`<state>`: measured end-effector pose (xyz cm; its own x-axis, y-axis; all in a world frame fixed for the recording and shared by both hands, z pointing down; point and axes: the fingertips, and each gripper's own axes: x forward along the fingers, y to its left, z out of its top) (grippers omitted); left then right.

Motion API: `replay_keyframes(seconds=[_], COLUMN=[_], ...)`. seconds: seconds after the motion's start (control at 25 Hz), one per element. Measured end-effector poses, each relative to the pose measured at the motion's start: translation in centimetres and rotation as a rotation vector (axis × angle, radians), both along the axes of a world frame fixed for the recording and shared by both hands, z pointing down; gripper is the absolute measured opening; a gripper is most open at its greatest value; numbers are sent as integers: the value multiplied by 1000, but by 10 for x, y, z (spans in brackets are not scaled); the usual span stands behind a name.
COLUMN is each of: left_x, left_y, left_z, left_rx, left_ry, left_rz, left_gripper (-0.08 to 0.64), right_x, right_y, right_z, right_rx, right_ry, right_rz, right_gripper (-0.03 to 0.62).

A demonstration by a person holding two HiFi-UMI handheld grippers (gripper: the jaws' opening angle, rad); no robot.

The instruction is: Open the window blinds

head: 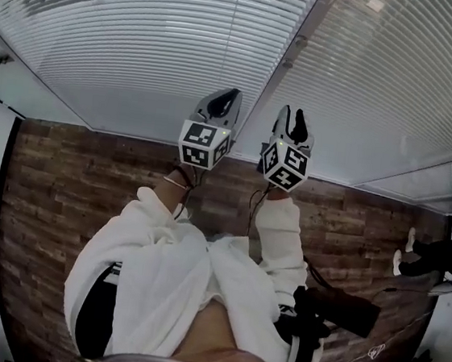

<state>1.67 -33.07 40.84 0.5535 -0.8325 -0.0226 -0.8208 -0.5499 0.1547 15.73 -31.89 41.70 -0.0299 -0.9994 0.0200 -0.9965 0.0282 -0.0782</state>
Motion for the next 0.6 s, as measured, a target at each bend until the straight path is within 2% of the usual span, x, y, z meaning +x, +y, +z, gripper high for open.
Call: replay_keyframes(seconds=[0.12, 0.24, 0.36, 0.6], left_x=[10, 15, 12, 2], left_y=[32, 70, 95, 108], left_z=[6, 15, 19, 16], left_rx=[-8, -26, -30, -12], left_ry=[-5, -29, -46, -76], left_rz=[-51, -78, -85, -84], left_gripper=[3, 2, 2, 2], right_x=[0, -2, -6, -11], right_y=[30, 64, 83, 98], right_z=[1, -1, 0, 10], right_rx=[17, 58, 55, 34], right_ry=[-10, 29, 16, 49], right_rz=[-80, -123, -139, -117], right_gripper=[127, 127, 127, 121])
